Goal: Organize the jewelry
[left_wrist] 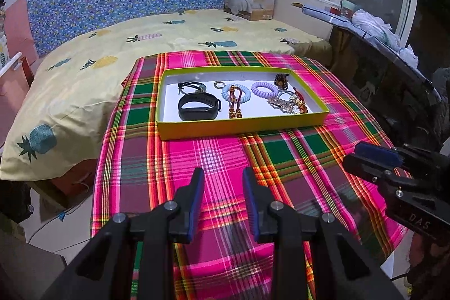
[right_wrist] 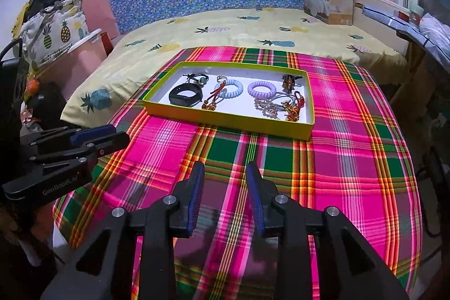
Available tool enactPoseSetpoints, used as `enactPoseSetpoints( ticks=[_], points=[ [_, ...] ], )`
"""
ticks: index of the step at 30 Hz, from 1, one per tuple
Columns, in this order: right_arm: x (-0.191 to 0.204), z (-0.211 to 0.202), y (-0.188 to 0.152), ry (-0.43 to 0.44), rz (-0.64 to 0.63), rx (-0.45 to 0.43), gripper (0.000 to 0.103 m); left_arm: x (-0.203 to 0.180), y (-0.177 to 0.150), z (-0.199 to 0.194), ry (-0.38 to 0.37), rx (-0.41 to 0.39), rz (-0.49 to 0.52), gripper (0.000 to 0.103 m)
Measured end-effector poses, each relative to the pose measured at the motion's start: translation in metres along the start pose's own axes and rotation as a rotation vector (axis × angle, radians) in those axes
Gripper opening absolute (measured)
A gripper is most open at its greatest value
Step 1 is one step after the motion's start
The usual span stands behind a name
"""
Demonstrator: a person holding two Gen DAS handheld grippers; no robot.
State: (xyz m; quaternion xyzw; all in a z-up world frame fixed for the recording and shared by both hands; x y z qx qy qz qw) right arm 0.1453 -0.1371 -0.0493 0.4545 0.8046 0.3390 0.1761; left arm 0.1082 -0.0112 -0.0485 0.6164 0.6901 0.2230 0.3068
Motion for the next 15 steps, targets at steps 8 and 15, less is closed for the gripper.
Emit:
enactPoseSetpoints(
  ticks=[8, 15],
  points=[
    [0.0027, 0.0025, -0.0018, 0.001, -0.005, 0.006, 0.031, 0.0015, -0.0014, -0.0004, 0.004, -0.002, 0.0, 0.029],
    [0.0039, 0.0037, -0.0026, 0.002, -0.005, 0.01, 0.031, 0.0023, -0.0023, 0.0005, 0.01, -0.001, 0.001, 0.029]
  ],
)
Point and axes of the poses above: each gripper's, at about its wrist camera, not at the fingertips, and z roughly the way its jaws point, x to its left, y to its top, the point moved 9 cm from there along z, roughly the way its jaws point, and after that the axes turned 4 degrees about -z, right-handed, at the moved point
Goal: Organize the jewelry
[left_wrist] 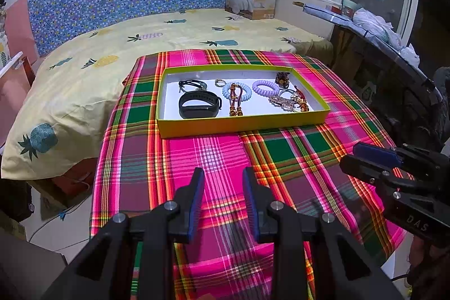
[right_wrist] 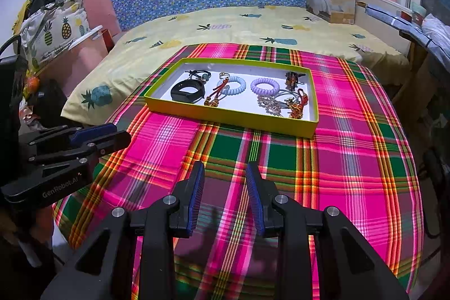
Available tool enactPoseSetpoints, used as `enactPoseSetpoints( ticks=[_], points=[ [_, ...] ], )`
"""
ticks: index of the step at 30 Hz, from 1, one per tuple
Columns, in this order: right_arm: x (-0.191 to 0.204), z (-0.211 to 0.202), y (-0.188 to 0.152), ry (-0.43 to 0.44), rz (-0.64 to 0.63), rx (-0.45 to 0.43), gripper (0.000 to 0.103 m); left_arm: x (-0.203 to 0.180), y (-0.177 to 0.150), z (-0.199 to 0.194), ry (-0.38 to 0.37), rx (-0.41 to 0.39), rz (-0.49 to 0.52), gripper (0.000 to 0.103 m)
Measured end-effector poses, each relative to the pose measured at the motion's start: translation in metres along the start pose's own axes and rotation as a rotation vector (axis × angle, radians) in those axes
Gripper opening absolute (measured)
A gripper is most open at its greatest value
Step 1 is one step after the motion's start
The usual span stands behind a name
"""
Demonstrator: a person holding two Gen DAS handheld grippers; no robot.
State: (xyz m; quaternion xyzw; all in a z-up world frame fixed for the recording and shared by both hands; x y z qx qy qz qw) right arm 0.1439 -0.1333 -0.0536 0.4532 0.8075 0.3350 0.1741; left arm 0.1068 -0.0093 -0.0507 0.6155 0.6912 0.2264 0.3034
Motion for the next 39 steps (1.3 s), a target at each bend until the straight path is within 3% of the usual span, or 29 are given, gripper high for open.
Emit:
enactPoseSetpoints(
  ticks=[39],
  points=[
    [0.0017, 0.0035, -0.0016, 0.005, -0.002, 0.009, 0.031, -0.0046, -0.0042, 0.0058, 0.002, 0.02, 0.001, 0.029]
  ],
)
Point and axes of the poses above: each gripper's, at about its wrist camera, not at the fingertips, and z roughly the way its jaws point, x to its left, y to its top, the point moved 9 cm from there along z, roughly the way its jaws point, and after that the axes turned 4 degrees about -z, right-handed, at the moved point
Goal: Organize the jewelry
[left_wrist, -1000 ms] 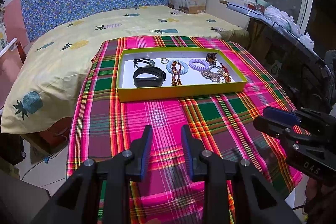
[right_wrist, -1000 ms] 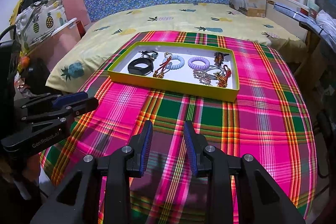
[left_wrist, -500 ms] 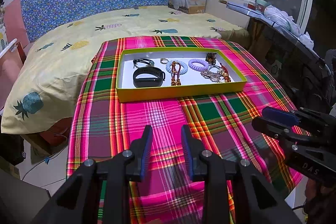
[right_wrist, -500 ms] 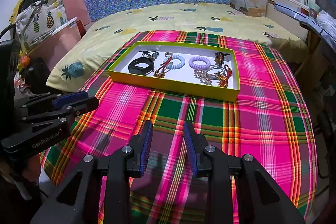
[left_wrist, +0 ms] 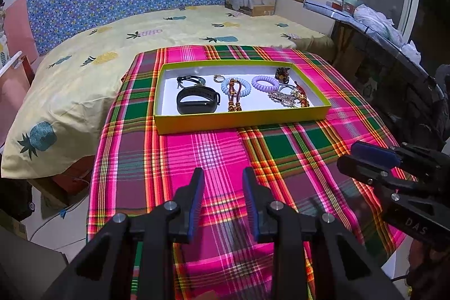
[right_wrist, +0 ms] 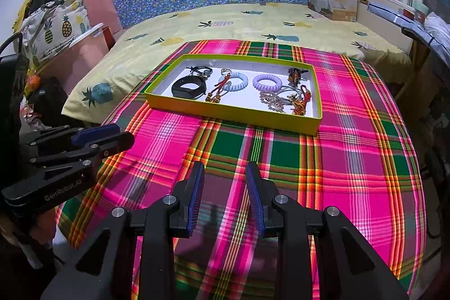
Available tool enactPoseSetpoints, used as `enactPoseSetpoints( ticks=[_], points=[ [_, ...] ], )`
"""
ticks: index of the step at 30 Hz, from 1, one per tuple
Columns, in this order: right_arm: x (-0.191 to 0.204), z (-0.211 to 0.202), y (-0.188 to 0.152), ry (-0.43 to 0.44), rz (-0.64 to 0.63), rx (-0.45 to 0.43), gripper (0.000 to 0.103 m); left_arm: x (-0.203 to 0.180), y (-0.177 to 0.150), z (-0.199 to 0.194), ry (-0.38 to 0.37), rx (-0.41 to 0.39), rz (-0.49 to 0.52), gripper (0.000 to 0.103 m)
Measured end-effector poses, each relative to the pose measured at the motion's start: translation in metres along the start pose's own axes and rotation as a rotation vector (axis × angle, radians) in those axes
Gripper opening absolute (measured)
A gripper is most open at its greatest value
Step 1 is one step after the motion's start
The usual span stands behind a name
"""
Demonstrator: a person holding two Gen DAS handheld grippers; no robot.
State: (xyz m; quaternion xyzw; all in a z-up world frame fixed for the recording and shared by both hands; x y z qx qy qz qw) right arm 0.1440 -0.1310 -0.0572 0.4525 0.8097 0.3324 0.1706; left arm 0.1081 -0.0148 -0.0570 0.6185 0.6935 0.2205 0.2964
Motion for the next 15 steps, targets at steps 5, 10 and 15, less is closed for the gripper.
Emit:
enactPoseSetpoints(
  ticks=[5, 10, 15],
  points=[
    [-0.0001, -0.0001, 0.0004, 0.0, 0.0, -0.001, 0.031, -0.001, -0.0013, 0.0006, -0.012, 0.01, -0.008, 0.029],
    [0.0004, 0.0002, -0.0004, 0.0, 0.001, 0.0, 0.031, -0.0014, -0.0005, -0.0002, -0.001, 0.005, -0.005, 0.029],
    [0.0014, -0.0002, -0.0016, 0.001, 0.0, 0.0, 0.031, -0.0012, -0.0013, -0.0005, 0.007, 0.003, -0.003, 0.029]
  ],
)
Point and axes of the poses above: each gripper's, at about its wrist camera, not at the fingertips, and z roughly the way its jaws point, x to its left, y to its top, the point moved 9 cm from there along z, roughly the way its jaws point, and after that the axes turned 4 degrees about -z, right-handed, at the moved point
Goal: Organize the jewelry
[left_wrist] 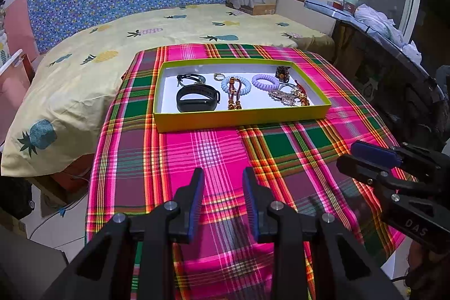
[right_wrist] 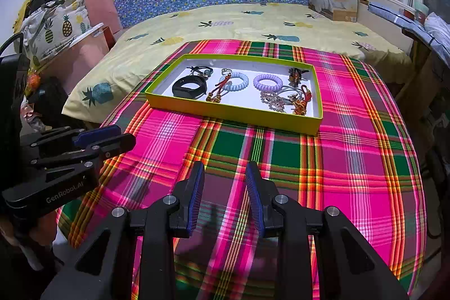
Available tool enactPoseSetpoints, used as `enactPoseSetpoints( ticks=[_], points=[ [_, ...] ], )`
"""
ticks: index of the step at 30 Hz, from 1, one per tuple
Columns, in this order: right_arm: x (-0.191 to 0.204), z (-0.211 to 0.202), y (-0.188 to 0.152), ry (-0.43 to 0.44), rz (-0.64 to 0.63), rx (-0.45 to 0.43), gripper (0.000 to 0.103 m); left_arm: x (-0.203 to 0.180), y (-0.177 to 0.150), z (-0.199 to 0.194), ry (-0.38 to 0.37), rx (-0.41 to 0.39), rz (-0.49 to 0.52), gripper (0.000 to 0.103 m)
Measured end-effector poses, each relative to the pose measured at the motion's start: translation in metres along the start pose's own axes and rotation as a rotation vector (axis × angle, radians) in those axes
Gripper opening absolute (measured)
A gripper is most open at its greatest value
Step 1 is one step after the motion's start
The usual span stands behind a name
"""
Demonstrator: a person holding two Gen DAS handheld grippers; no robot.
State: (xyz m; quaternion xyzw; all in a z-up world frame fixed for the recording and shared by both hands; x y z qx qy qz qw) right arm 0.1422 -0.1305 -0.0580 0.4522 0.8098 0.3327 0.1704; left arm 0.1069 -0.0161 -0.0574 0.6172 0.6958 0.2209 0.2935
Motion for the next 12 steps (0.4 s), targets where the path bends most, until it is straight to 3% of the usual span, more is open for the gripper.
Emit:
enactPoseSetpoints(
  ticks=[12],
  points=[
    [0.0009, -0.0002, -0.0009, -0.001, 0.0, 0.0, 0.031, -0.0025, 0.0006, 0.0017, -0.004, -0.003, -0.001, 0.029]
  ],
)
Point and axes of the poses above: each gripper's, at about its wrist camera, not at the fingertips, and z roughly the way its jaws point, x to its left, y to its top, the point moved 9 cm from there along z, roughly the way its jaws point, and after that the axes turned 4 degrees about -z, right-handed, at the moved point
